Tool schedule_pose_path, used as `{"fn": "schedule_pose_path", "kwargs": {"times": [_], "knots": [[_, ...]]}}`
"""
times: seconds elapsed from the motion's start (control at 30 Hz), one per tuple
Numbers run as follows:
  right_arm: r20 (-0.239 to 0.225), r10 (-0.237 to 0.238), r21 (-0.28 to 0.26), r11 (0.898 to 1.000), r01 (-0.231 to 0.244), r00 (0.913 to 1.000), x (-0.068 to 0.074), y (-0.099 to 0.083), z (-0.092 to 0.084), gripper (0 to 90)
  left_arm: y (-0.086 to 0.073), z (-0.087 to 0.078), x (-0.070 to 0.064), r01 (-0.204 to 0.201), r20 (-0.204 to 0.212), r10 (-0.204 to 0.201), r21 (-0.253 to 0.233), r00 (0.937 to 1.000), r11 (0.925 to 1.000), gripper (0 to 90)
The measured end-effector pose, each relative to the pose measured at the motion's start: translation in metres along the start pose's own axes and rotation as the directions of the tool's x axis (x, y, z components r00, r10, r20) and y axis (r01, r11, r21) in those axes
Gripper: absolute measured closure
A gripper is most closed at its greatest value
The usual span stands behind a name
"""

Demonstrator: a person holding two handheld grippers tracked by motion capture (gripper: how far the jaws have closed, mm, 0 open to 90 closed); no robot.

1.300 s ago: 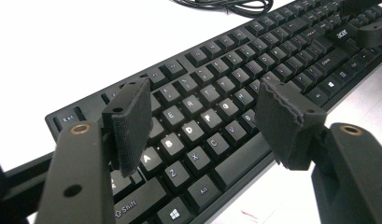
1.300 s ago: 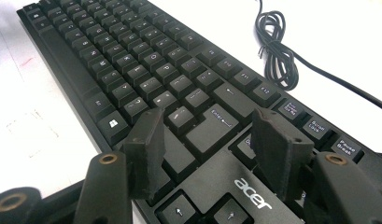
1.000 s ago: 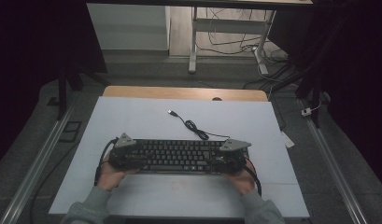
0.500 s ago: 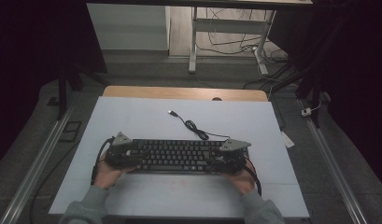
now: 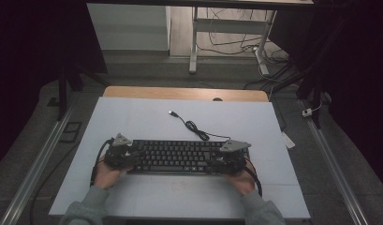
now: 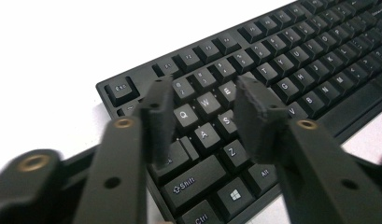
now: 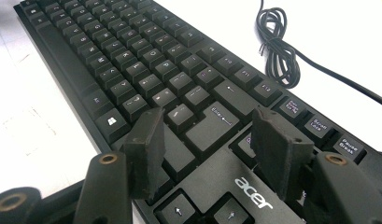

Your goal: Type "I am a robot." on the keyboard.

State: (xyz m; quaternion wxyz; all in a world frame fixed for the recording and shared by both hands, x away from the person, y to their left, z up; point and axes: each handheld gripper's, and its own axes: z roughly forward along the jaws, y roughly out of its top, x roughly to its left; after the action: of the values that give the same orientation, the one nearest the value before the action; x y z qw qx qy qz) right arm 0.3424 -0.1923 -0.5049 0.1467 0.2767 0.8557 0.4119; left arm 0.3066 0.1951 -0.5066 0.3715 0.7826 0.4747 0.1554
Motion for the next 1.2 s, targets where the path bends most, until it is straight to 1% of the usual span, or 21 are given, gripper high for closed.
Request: {"fn": "schedule_pose_path", "kwargs": {"times": [0.1,0.17,0.27,0.4,0.53,0.77,0.9,1.1,1.2], "knots": [[0.002,0.001,0.001,1.0,-0.001,1.0,0.0,0.0,0.0,44.8,0.0,0.002,-0.001,-0.009,-0.003,0.009,0.006,1.0,0.9999,71.2],[0.002,-0.002,0.005,1.0,0.002,1.0,0.001,0.0,0.001,44.8,-0.001,0.003,-0.001,-0.014,-0.003,0.014,0.015,0.9999,0.9998,79.1],[0.002,-0.005,0.001,1.0,0.005,1.0,0.001,0.0,0.001,44.8,-0.002,0.006,0.0,-0.018,0.006,0.018,0.033,0.9998,0.9993,88.6],[0.004,-0.006,0.002,1.0,0.006,1.0,0.001,0.0,0.002,44.8,-0.003,0.011,-0.002,-0.029,0.006,0.029,0.057,0.9996,0.9979,88.8],[0.005,-0.006,0.003,1.0,0.006,1.0,0.001,0.0,0.002,44.8,-0.003,0.014,-0.003,-0.035,0.002,0.035,0.068,0.9994,0.9971,88.8],[0.007,-0.009,0.007,1.0,0.009,0.9999,0.001,0.0,0.002,44.7,-0.004,0.016,-0.003,-0.035,-0.009,0.036,0.075,0.9993,0.9966,88.8],[0.008,-0.009,0.008,1.0,0.009,0.9999,0.001,0.0,0.002,44.6,-0.005,0.018,-0.003,-0.036,-0.009,0.037,0.084,0.9993,0.9958,88.8],[0.009,-0.01,0.009,1.0,0.009,0.9999,0.001,-0.001,0.002,44.6,-0.005,0.019,-0.003,-0.036,-0.01,0.037,0.083,0.9993,0.9959,88.8],[0.009,-0.01,0.009,1.0,0.01,0.9999,0.001,-0.001,0.002,44.5,-0.006,0.021,-0.003,-0.034,-0.01,0.035,0.095,0.9993,0.9949,88.8]]}}
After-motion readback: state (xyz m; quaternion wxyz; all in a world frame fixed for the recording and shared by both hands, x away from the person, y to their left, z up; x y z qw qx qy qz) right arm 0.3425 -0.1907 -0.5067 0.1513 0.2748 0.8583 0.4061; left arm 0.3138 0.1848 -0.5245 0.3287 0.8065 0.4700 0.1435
